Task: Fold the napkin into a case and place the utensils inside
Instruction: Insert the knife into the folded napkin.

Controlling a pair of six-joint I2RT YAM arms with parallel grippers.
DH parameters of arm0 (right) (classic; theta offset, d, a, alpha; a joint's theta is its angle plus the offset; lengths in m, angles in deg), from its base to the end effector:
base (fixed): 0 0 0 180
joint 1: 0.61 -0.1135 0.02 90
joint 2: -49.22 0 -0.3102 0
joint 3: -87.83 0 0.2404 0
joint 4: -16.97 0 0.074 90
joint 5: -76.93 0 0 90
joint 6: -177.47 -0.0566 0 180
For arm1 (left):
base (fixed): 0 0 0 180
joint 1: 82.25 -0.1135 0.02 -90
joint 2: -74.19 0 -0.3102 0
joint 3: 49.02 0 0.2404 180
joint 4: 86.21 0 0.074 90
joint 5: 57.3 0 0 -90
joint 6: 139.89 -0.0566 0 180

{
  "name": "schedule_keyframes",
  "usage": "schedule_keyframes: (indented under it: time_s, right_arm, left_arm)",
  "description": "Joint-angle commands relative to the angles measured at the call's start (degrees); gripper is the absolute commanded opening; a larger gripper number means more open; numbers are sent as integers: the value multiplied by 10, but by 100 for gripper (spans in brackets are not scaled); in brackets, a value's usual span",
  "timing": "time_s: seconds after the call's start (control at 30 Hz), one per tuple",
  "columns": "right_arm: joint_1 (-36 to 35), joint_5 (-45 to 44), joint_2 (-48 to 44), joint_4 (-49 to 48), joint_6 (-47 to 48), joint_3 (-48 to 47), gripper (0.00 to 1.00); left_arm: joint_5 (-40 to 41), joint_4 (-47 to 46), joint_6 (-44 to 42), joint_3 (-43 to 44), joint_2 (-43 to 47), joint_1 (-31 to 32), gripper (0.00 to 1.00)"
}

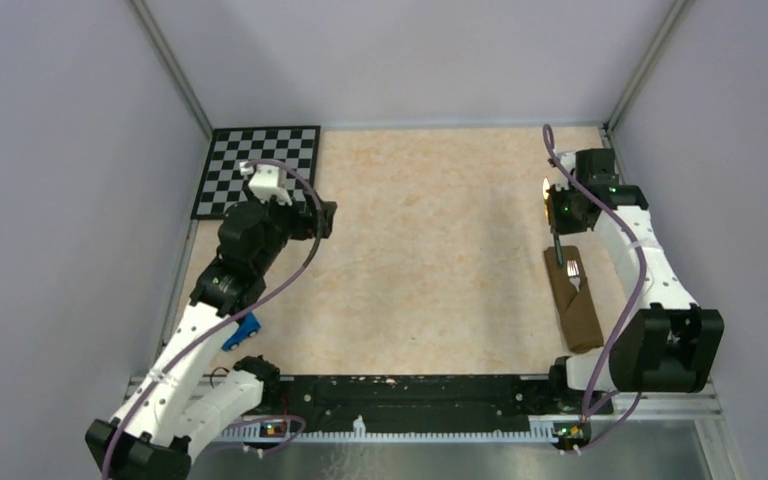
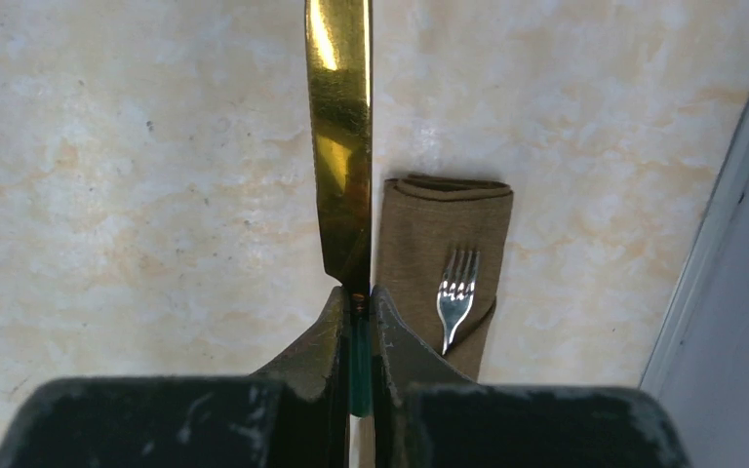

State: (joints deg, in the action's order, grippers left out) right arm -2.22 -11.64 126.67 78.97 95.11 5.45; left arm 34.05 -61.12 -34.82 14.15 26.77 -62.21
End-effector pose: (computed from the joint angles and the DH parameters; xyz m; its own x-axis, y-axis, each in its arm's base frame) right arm 0.2629 0.0088 0.3273 -0.8260 -0.1562 -0.5416 -0.1528 0.9869 -0.0515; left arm 0.1605 -0.0571 0.3860 -0.2306 -0.1926 -0.9538 0.2701 0.9290 -0.2529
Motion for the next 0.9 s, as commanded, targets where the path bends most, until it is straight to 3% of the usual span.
schedule_keyframes:
  time_s: [0.0, 0.47, 0.87]
  right_arm:
    - [14, 51, -18, -59, 87, 32, 0]
    - [69, 62, -6, -150, 132, 133, 0]
    - [79, 45, 14, -168, 154, 181, 0]
  left_arm:
    - [37, -78, -47, -14, -7, 47, 99]
    - [196, -57, -92, -32, 17, 168, 99]
    - [270, -40, -94, -37, 21, 206, 99]
